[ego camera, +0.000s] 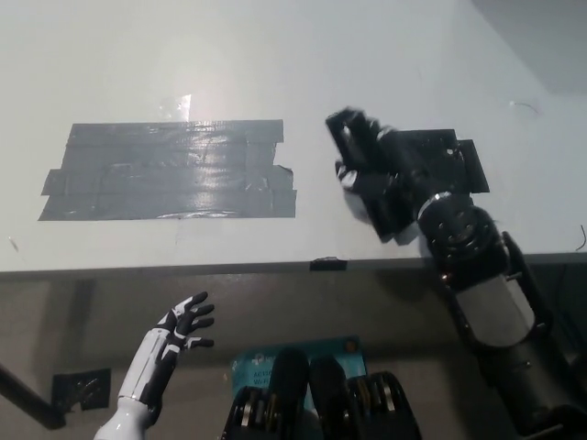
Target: A person hands a stapler to the robot and the robot grabs it with its right hand and places it on the desk infront of it
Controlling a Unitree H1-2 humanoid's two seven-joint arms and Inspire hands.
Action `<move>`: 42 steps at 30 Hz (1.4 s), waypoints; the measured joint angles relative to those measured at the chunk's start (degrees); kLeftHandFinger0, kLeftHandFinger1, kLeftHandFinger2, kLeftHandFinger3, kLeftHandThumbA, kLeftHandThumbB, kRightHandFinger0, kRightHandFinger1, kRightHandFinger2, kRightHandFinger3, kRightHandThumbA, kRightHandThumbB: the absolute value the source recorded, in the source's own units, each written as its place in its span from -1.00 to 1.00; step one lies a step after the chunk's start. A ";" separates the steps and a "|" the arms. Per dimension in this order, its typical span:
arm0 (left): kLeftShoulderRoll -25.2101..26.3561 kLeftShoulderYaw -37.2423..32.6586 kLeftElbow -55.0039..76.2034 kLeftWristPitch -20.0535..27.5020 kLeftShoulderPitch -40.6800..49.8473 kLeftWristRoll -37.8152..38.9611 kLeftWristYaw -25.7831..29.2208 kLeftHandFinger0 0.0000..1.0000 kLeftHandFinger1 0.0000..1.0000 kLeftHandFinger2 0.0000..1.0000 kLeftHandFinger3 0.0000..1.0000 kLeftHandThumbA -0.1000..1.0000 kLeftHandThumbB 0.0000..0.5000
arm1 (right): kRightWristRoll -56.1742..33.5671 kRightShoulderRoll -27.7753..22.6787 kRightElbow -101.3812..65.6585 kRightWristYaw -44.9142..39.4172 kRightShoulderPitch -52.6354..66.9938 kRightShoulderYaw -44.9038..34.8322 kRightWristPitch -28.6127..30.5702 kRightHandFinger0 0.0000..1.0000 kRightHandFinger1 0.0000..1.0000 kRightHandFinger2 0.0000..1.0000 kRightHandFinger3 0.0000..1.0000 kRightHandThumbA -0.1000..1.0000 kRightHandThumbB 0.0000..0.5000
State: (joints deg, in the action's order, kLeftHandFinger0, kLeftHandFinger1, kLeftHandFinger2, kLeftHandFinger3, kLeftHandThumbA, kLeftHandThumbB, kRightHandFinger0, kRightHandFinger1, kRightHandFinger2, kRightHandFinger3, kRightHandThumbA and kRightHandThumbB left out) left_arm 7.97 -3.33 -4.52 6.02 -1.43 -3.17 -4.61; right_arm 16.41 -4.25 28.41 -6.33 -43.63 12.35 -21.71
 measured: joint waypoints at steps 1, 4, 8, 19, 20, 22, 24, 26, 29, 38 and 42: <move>0.02 0.01 0.00 -0.01 -0.02 0.01 -0.11 0.44 0.65 0.69 0.72 0.91 0.74 | 0.19 0.00 1.17 -0.16 -0.83 0.69 0.36 -0.74 0.23 0.86 0.90 -1.00 -0.39; 0.04 0.01 0.00 -0.03 -0.23 -0.01 -0.16 0.44 0.65 0.69 0.71 0.93 0.72 | 0.43 -0.13 3.81 -0.52 -2.48 1.88 0.58 -0.71 0.26 0.87 0.89 -1.00 -0.38; 0.06 0.02 0.02 -0.10 -0.66 0.01 -0.17 0.44 0.65 0.69 0.70 0.93 0.72 | 0.53 -0.16 6.85 -0.62 -3.87 2.53 1.79 -0.62 0.35 0.95 0.95 -1.00 -0.25; 0.15 0.00 0.02 -0.14 -0.90 -0.01 -0.18 0.39 0.61 0.65 0.66 0.92 0.66 | 0.69 -0.53 7.14 -0.29 -3.93 3.09 3.77 1.00 1.00 1.00 1.00 0.84 0.97; 0.15 0.00 0.01 -0.14 -0.89 -0.01 -0.18 0.39 0.61 0.64 0.66 0.92 0.66 | 0.73 -0.54 6.41 -0.16 -3.47 3.08 4.06 1.00 1.00 1.00 1.00 0.79 0.89; 0.15 0.00 0.02 -0.14 -0.90 0.00 -0.18 0.38 0.61 0.64 0.66 0.91 0.66 | 0.80 -0.53 5.55 0.02 -2.67 3.10 4.91 1.00 1.00 1.00 1.00 0.86 0.91; 0.16 0.00 0.01 -0.14 -0.89 0.01 -0.19 0.37 0.59 0.62 0.65 0.90 0.64 | 0.92 -0.54 4.24 0.66 -1.71 3.01 5.79 1.00 1.00 1.00 1.00 0.95 0.84; 0.19 0.00 0.00 -0.12 -0.89 0.04 -0.20 0.36 0.58 0.60 0.62 0.91 0.68 | 1.14 -0.55 2.39 1.34 -0.93 2.87 6.39 1.00 1.00 1.00 1.00 0.99 0.85; 0.20 0.00 0.01 -0.14 -0.86 0.04 -0.23 0.35 0.55 0.56 0.57 0.88 0.70 | 1.66 -0.53 -1.55 2.54 -0.52 2.17 7.37 1.00 1.00 1.00 1.00 1.00 0.98; 0.15 -0.09 0.01 -0.19 -0.36 0.04 -0.75 0.33 0.51 0.51 0.51 0.89 0.77 | 2.18 -0.10 -13.53 5.57 -0.70 -0.75 8.40 1.00 1.00 1.00 1.00 1.00 0.79; 0.14 -0.08 0.00 -0.33 -0.15 0.05 -0.99 0.35 0.52 0.51 0.52 0.88 0.77 | 2.14 -0.39 -20.97 5.72 -0.98 -2.35 7.64 1.00 1.00 1.00 1.00 1.00 0.68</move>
State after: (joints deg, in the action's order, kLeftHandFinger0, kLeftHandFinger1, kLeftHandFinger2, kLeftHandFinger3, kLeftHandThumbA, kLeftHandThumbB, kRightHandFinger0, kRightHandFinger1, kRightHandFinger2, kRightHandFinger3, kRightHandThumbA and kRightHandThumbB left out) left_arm 8.11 -3.41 -4.52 5.69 -1.58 -3.12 -5.60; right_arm 18.54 -4.63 7.44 -0.61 -44.61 10.00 -14.08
